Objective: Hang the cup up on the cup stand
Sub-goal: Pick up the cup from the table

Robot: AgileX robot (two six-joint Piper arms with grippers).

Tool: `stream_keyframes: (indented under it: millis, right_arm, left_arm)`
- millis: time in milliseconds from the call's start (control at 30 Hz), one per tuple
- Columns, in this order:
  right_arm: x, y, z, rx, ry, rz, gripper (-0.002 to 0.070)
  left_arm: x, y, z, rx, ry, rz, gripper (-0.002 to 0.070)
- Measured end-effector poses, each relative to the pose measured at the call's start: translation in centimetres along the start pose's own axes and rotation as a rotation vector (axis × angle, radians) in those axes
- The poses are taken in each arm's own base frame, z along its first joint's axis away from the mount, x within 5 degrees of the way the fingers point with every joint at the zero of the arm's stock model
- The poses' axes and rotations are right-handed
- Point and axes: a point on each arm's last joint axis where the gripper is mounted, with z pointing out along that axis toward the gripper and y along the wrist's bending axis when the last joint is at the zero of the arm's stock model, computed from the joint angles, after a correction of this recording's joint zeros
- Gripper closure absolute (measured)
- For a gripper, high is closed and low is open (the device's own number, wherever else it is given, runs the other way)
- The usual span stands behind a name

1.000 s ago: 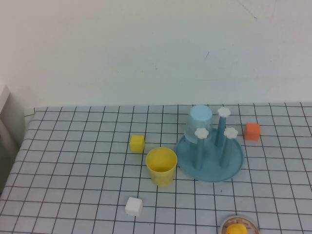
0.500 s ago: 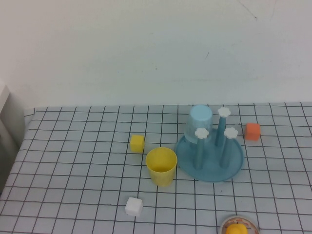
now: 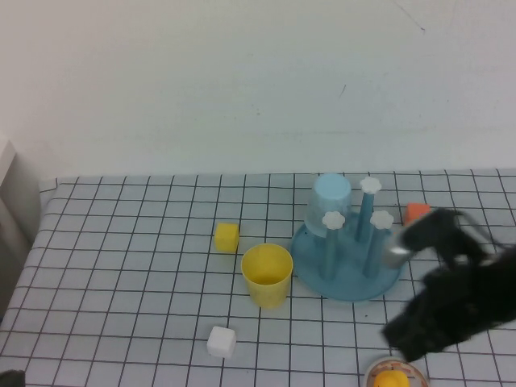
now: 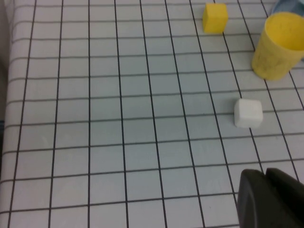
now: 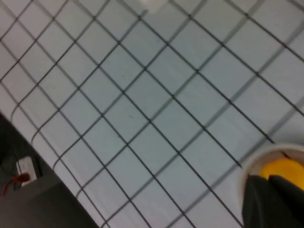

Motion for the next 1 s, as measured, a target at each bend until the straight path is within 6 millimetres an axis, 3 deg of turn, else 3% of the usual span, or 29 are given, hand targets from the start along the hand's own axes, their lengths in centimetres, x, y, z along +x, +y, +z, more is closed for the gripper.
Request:
stream_keyframes:
  millis: [233, 300, 433, 533, 600, 700, 1000]
  right_arm:
    - [-6.0, 3.9, 6.0, -0.062, 0.077, -0.185, 0.0678]
    - [-8.8, 4.5, 7.4, -0.050, 0.077, -0.222, 0.0661]
    - [-12.4, 4.7, 8.9, -0.061, 0.060, -0.269, 0.0541]
    - [-14.4, 4.8, 10.4, -0.066, 0.052, -0.358, 0.0377]
    - [-15.2, 4.6, 11.6, -0.057, 0.059, -0.431, 0.0294]
    - [-15.8, 4.0, 13.2, -0.017, 0.093, -0.537, 0.0241]
    - [-14.6, 1.4, 18.3, 0.064, 0.216, -0.697, 0.0223]
  left_arm:
    - [-0.2, 0.0, 0.0, -0.004, -0.027, 0.000, 0.0676]
    - [-0.3, 0.0, 0.0, -0.004, -0.028, 0.000, 0.0676]
    - [-0.3, 0.0, 0.0, -0.004, -0.028, 0.000, 0.0676]
    - [-0.3, 0.0, 0.0, -0.004, -0.028, 0.000, 0.0676]
    - [-0.3, 0.0, 0.0, -0.004, -0.028, 0.000, 0.0676]
    - [-0.3, 0.0, 0.0, -0.004, -0.028, 0.000, 0.0676]
    - [-0.3, 0.0, 0.0, -0.004, -0.028, 0.000, 0.0676]
